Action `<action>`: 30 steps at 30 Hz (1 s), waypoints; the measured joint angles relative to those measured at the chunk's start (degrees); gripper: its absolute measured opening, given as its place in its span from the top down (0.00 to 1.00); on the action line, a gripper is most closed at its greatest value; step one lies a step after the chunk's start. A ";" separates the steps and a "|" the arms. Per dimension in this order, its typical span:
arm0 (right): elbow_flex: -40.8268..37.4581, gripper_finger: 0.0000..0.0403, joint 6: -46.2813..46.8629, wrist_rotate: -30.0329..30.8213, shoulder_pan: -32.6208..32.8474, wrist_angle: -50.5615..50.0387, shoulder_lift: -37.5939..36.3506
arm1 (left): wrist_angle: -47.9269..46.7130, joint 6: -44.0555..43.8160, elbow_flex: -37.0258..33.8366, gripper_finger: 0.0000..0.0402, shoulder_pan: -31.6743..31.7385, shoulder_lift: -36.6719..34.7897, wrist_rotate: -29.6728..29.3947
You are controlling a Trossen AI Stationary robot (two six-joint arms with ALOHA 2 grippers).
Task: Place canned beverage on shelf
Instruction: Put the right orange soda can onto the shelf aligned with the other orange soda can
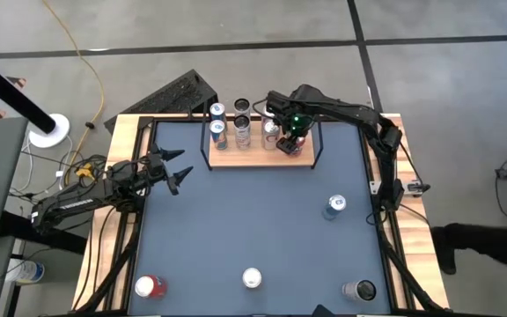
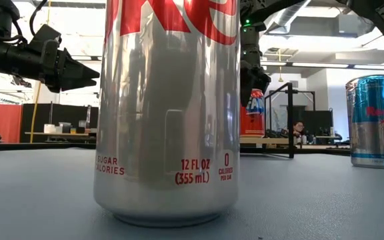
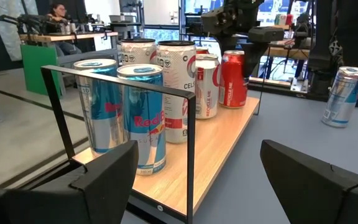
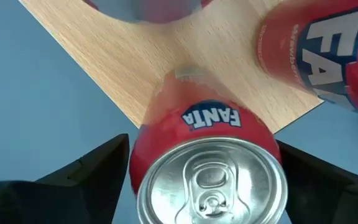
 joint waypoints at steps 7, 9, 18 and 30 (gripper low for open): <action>2.18 0.09 -0.06 0.66 0.02 -2.33 -1.11 | -0.01 -0.01 -0.01 0.19 -0.01 0.00 0.00; 4.27 0.10 -0.06 1.27 0.34 -3.31 -2.07 | 0.00 0.00 -0.02 0.19 0.00 0.00 0.00; 7.82 0.12 -0.84 1.51 6.81 -4.81 -8.41 | -0.02 -0.02 0.00 0.19 0.00 0.00 0.00; -22.41 0.61 -0.71 5.80 17.63 17.47 -25.06 | -0.01 -0.01 -0.01 0.19 -0.02 0.00 0.00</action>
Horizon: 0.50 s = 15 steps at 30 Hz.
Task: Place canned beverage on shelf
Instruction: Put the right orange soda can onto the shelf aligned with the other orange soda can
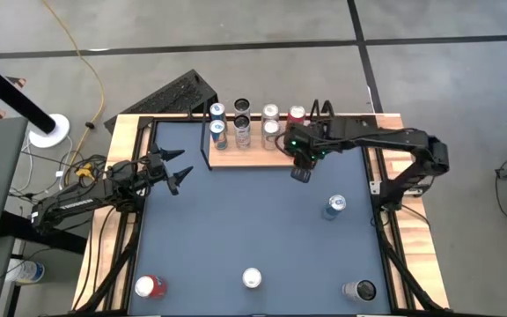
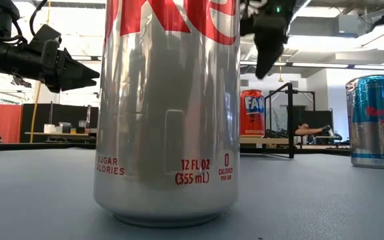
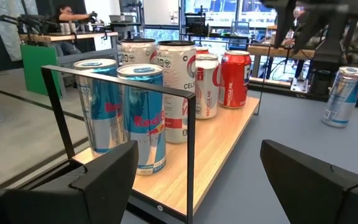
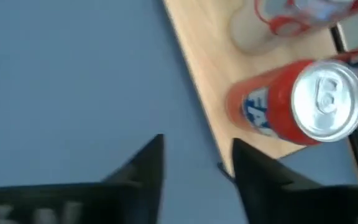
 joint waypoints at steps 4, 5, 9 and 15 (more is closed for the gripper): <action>-3.38 0.91 -1.39 -0.09 -1.96 2.72 0.88 | 0.00 -0.01 0.00 0.19 0.00 0.00 0.00; -3.41 0.95 -2.06 -0.13 -2.56 3.13 1.46 | 0.00 0.01 0.00 0.19 0.02 0.00 0.00; -3.41 0.96 -3.50 -0.15 -4.45 3.28 4.38 | 0.01 0.01 -0.01 0.19 0.02 0.00 0.00; -3.41 0.99 -6.16 -0.05 -6.38 3.50 6.94 | 0.00 0.01 -0.01 0.19 0.02 0.00 0.00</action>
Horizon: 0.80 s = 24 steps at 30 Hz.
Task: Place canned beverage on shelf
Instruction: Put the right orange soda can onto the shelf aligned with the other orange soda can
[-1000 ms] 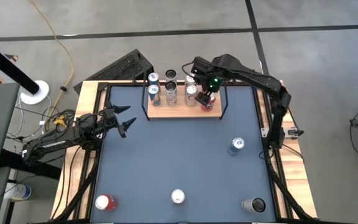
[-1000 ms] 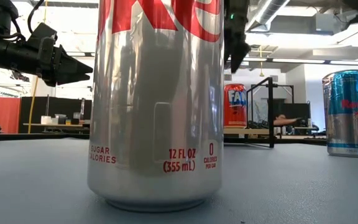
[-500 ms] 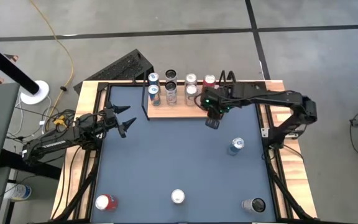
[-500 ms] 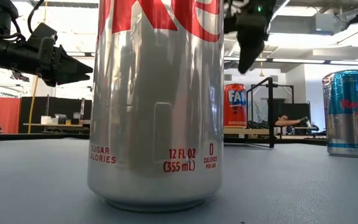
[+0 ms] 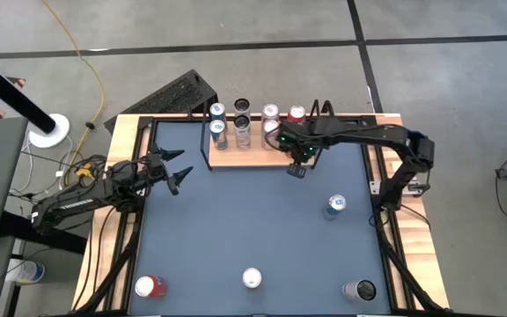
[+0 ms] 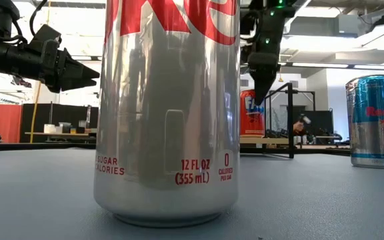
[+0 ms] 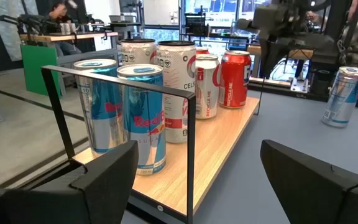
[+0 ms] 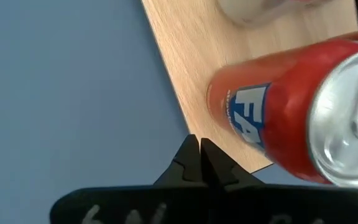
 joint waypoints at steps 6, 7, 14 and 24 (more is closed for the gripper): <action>0.00 1.00 -0.73 0.09 -1.62 2.40 0.20 | 0.00 0.00 0.02 0.19 -0.01 0.00 0.00; 0.00 1.00 -0.73 0.09 -1.98 2.79 0.11 | -0.01 0.00 0.01 0.19 0.00 0.00 0.00; 0.00 1.00 -0.77 0.09 -4.54 3.44 -0.11 | 0.00 0.00 0.02 0.19 0.00 0.00 0.00; 0.00 1.00 -0.73 0.37 -7.13 7.02 -0.11 | 0.01 -0.01 0.02 0.19 0.01 0.00 0.00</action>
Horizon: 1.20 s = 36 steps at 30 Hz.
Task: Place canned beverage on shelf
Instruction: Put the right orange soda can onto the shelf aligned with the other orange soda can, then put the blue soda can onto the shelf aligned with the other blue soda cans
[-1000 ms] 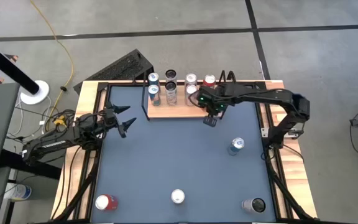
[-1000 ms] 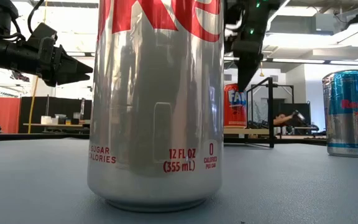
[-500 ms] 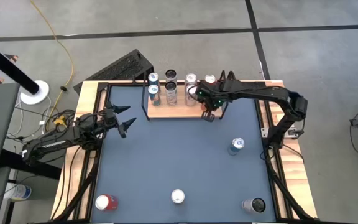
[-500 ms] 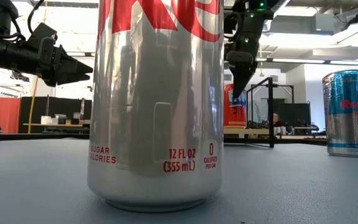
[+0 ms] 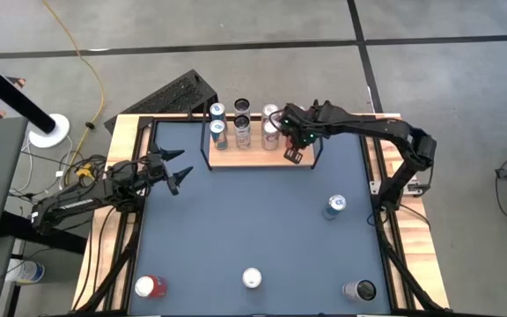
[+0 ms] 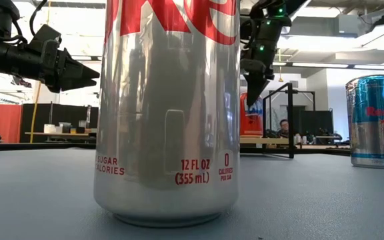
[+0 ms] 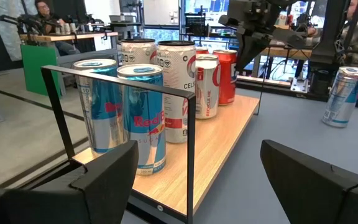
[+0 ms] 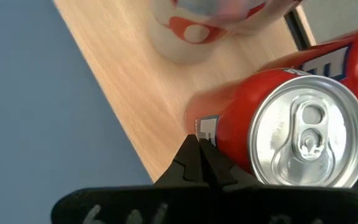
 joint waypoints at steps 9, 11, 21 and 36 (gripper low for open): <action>0.00 1.00 0.00 -0.02 -1.46 0.20 0.00 | -0.01 0.01 0.01 0.19 0.00 0.00 0.00; 0.00 1.00 0.00 0.00 -1.53 0.34 0.00 | -0.02 -0.02 -0.01 0.19 0.00 0.00 0.00; 7.11 1.00 0.83 -0.24 2.04 -4.20 0.04 | 0.01 0.01 0.01 0.19 0.00 0.00 0.00; 15.50 1.00 22.40 -0.42 33.65 -21.08 -4.07 | 0.01 -0.02 0.01 0.19 0.00 0.00 0.00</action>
